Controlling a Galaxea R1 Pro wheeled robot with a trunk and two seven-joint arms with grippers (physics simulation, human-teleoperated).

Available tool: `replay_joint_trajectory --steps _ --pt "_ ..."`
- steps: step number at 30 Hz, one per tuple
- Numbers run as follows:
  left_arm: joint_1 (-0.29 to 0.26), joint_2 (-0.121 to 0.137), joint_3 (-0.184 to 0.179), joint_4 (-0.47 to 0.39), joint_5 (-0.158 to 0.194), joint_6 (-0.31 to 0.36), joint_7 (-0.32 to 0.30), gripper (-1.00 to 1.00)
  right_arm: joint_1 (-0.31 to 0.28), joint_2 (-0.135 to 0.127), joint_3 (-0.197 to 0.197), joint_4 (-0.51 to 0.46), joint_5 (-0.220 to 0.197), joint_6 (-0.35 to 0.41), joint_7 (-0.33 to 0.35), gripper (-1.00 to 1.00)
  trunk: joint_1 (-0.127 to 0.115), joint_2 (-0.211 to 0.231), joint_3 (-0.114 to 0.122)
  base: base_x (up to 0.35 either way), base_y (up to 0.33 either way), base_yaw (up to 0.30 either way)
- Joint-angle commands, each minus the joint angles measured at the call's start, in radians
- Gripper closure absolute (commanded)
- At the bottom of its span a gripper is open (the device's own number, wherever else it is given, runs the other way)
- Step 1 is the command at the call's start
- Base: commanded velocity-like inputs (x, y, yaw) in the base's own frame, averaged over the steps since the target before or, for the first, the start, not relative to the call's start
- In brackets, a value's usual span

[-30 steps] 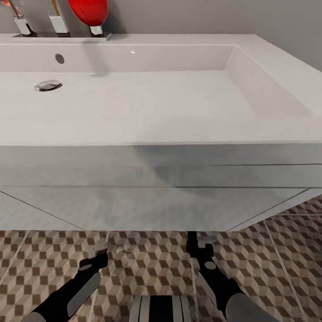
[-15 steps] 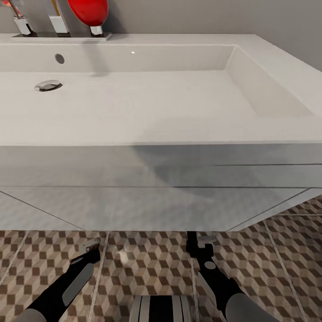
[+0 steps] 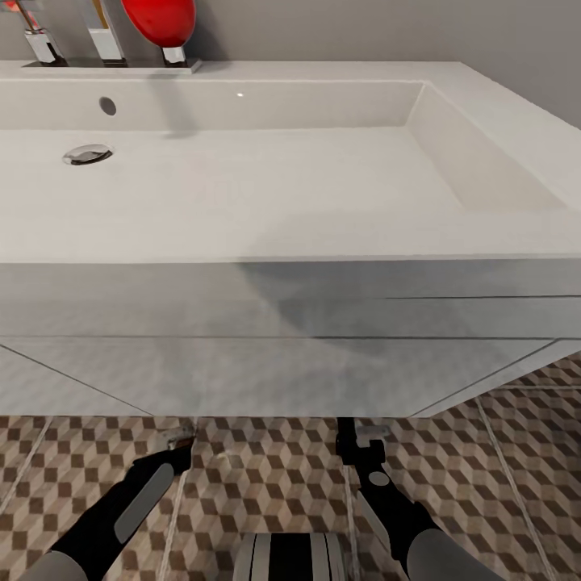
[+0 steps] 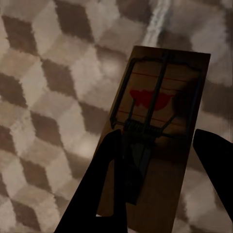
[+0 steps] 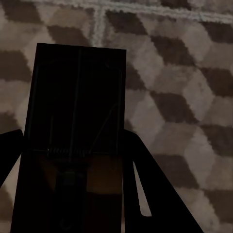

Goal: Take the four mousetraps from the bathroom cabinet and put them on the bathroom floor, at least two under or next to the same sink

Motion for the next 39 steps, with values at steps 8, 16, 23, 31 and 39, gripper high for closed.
replay_joint_trajectory --steps 8,16,23,31,39 --pt "-0.005 -0.019 -0.038 -0.032 -0.1 0.063 0.007 1.0 -0.001 -0.001 0.008 0.001 -0.003 -0.002 -0.007 1.0 0.0 0.0 -0.001 0.0 0.0 0.0" --pt "-0.006 -0.022 -0.034 -0.062 -0.119 0.081 -0.054 1.0 -0.001 -0.001 0.009 0.001 -0.003 -0.002 -0.007 1.0 0.0 0.0 -0.001 0.0 0.0 0.0" --pt "-0.006 -0.027 -0.035 -0.059 -0.121 0.042 -0.075 1.0 -0.001 -0.001 0.008 0.001 -0.003 -0.003 -0.007 1.0 0.0 0.0 -0.001 0.0 0.0 0.0" --pt "-0.005 -0.023 -0.046 -0.048 -0.125 -0.11 -0.076 1.0 -0.001 -0.001 0.009 0.001 -0.003 -0.003 -0.007 1.0 0.0 0.0 -0.001 0.0 0.0 0.0" --pt "-0.004 -0.022 -0.056 -0.046 -0.127 -0.186 -0.078 1.0 -0.001 -0.001 0.01 0.001 -0.002 -0.004 -0.007 1.0 0.0 0.0 -0.001 0.0 0.0 0.0"
